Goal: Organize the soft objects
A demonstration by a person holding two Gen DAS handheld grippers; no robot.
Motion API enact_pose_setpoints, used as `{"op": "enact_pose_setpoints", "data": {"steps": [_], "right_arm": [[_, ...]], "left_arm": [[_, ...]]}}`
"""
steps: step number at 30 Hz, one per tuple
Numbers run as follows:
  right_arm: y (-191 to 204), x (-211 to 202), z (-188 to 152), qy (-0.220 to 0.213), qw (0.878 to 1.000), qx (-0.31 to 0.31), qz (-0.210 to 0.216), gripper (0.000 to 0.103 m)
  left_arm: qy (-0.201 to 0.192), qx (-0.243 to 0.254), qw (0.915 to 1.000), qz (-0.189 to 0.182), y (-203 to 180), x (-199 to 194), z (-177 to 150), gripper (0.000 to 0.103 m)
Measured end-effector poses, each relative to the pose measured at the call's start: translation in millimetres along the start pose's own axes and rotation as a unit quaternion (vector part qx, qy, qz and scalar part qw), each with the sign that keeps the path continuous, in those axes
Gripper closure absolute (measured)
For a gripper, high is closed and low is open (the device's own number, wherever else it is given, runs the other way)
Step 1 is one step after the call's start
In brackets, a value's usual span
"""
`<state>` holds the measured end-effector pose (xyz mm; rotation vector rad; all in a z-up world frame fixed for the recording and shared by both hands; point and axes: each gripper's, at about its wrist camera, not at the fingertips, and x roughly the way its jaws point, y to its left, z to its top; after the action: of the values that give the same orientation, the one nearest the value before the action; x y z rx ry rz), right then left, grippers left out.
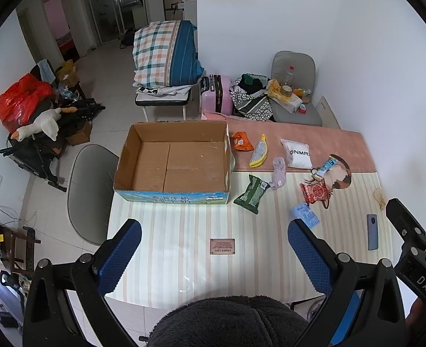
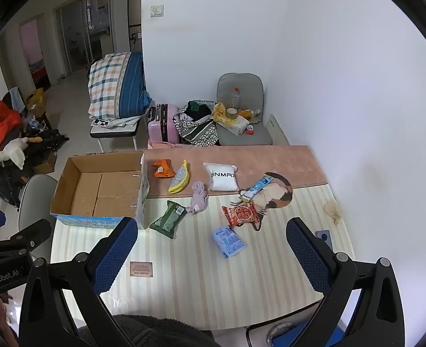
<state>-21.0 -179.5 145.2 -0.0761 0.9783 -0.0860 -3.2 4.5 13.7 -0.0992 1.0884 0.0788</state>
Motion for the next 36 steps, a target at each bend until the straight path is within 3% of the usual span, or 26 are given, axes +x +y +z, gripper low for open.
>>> {"op": "enact_pose_setpoints", "data": {"steps": [36], "right_arm": [[0.3,8.7,-5.0,-0.005,1.000,0.008,0.005,0.000]], "left_arm": [[-0.012,0.007,0.9999,0.008,-1.5,-6.1,8.2,0.000]]}}
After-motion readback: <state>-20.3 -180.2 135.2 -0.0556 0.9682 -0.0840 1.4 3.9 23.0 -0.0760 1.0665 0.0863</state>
